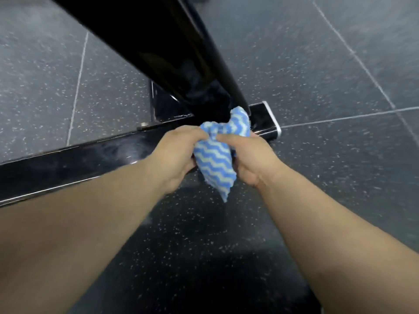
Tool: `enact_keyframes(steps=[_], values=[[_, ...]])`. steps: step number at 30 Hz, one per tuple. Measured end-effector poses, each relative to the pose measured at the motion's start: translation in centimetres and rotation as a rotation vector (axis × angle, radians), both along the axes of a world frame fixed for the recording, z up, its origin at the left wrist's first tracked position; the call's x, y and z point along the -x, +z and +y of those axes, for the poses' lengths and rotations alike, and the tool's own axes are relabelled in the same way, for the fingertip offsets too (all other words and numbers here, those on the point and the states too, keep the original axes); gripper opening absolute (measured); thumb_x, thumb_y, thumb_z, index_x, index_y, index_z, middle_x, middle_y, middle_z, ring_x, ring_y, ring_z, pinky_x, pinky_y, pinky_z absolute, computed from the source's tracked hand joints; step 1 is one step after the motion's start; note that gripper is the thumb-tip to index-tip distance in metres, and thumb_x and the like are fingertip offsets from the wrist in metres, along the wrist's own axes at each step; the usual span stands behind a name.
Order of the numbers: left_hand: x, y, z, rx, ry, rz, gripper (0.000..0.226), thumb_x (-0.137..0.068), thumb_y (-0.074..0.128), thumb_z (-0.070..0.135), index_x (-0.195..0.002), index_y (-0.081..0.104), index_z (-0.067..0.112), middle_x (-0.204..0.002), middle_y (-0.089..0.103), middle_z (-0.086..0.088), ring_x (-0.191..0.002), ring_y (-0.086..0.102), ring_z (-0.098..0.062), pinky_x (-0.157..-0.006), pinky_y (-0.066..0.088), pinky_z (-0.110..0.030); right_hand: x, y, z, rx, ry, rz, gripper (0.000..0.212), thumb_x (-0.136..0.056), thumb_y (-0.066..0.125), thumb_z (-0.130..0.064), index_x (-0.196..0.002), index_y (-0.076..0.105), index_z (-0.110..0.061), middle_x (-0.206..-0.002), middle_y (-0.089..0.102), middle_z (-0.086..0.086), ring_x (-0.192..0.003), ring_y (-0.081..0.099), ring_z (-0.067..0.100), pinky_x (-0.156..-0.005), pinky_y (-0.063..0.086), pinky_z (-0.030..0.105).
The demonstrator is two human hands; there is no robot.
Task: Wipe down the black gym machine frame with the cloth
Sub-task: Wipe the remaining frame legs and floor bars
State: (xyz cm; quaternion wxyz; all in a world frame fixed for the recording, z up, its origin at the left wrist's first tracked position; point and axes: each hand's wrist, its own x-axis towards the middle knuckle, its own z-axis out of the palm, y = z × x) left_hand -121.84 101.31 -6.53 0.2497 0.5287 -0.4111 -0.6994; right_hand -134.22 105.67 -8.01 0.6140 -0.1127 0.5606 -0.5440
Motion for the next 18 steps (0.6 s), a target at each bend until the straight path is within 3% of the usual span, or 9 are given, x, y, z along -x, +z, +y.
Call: enact_keyframes(steps=[2, 4, 5, 7, 8, 11, 14, 16, 18], values=[[1.9, -1.0, -0.4, 0.160, 0.043, -0.289, 0.014, -0.081, 0.062, 0.018, -0.094, 0.066, 0.022, -0.094, 0.068, -0.001, -0.087, 0.062, -0.017, -0.078, 0.047, -0.027, 3.1, -1.3, -0.6, -0.068, -0.248, 0.473, 0.012, -0.085, 0.063, -0.007, -0.096, 0.066, -0.013, -0.087, 0.067, 0.005, -0.080, 0.061, 0.022, -0.079, 0.053, 0.039], [3.2, -1.9, -1.0, 0.364, 0.015, -0.702, 0.026, -0.085, 0.057, 0.023, -0.111, 0.063, 0.023, -0.111, 0.064, 0.001, -0.096, 0.060, -0.021, -0.078, 0.047, -0.026, 6.5, -2.1, -2.1, -0.124, -0.298, 0.946, 0.019, -0.089, 0.055, -0.017, -0.106, 0.063, -0.010, -0.104, 0.064, 0.009, -0.091, 0.057, 0.024, -0.083, 0.044, 0.034], [3.3, -2.2, -1.5, 0.423, -0.055, -0.838, 0.032, -0.086, 0.056, 0.025, -0.117, 0.060, 0.021, -0.121, 0.060, -0.003, -0.105, 0.057, -0.026, -0.085, 0.048, -0.031, 7.4, -2.2, -3.1, -0.118, -0.200, 1.068, 0.030, -0.091, 0.051, -0.018, -0.118, 0.057, -0.007, -0.122, 0.057, 0.015, -0.107, 0.054, 0.029, -0.088, 0.041, 0.033], [4.4, -3.2, -2.3, 0.499, -0.294, -0.998, 0.050, -0.089, 0.054, 0.027, -0.137, 0.046, 0.012, -0.142, 0.040, -0.010, -0.130, 0.038, -0.032, -0.108, 0.035, -0.042, 8.6, -3.1, -4.9, -0.131, 0.136, 1.156, 0.052, -0.094, 0.045, -0.020, -0.143, 0.035, -0.006, -0.150, 0.032, 0.017, -0.136, 0.032, 0.031, -0.107, 0.029, 0.034], [5.1, -3.9, -2.5, 0.514, -0.400, -1.037, 0.058, -0.092, 0.052, 0.027, -0.144, 0.035, 0.009, -0.150, 0.028, -0.010, -0.139, 0.026, -0.033, -0.115, 0.026, -0.043, 9.1, -3.5, -5.3, -0.158, 0.251, 1.189, 0.056, -0.095, 0.042, -0.020, -0.147, 0.027, -0.006, -0.153, 0.027, 0.015, -0.140, 0.026, 0.031, -0.112, 0.024, 0.036], [6.4, -5.7, -2.2, 0.546, -0.554, -1.144, 0.071, -0.096, 0.044, 0.037, -0.150, 0.016, 0.001, -0.158, 0.009, -0.015, -0.145, 0.011, -0.034, -0.118, 0.017, -0.045, 10.0, -4.4, -2.6, -0.151, 0.332, 1.194, 0.054, -0.096, 0.039, -0.018, -0.148, 0.027, -0.012, -0.151, 0.034, 0.009, -0.140, 0.027, 0.029, -0.115, 0.020, 0.037], [6.8, -7.6, -1.4, 0.642, -0.630, -1.316, 0.086, -0.094, 0.038, 0.052, -0.151, 0.000, 0.000, -0.158, -0.002, -0.021, -0.146, -0.003, -0.037, -0.119, 0.007, -0.047, 10.6, -5.2, 0.1, -0.010, 0.400, 1.280, 0.059, -0.096, 0.040, -0.013, -0.151, 0.023, -0.018, -0.157, 0.028, 0.000, -0.144, 0.018, 0.024, -0.119, 0.015, 0.039], [6.9, -8.1, -1.1, 0.677, -0.661, -1.389, 0.091, -0.092, 0.034, 0.059, -0.151, -0.004, 0.000, -0.158, -0.006, -0.023, -0.146, -0.006, -0.039, -0.119, 0.004, -0.047, 12.0, -5.9, -1.4, 0.000, 0.491, 1.412, 0.056, -0.097, 0.039, -0.013, -0.151, 0.025, -0.016, -0.158, 0.023, 0.002, -0.147, 0.012, 0.023, -0.120, 0.006, 0.038], [7.0, -8.3, -1.2, 0.674, -0.673, -1.417, 0.093, -0.092, 0.033, 0.062, -0.150, -0.003, 0.000, -0.158, -0.006, -0.023, -0.146, -0.007, -0.040, -0.118, 0.004, -0.048, 13.7, -6.6, -5.0, -0.037, 0.561, 1.522, 0.055, -0.095, 0.040, -0.011, -0.149, 0.032, -0.018, -0.160, 0.018, 0.002, -0.147, 0.012, 0.024, -0.119, 0.009, 0.040]])
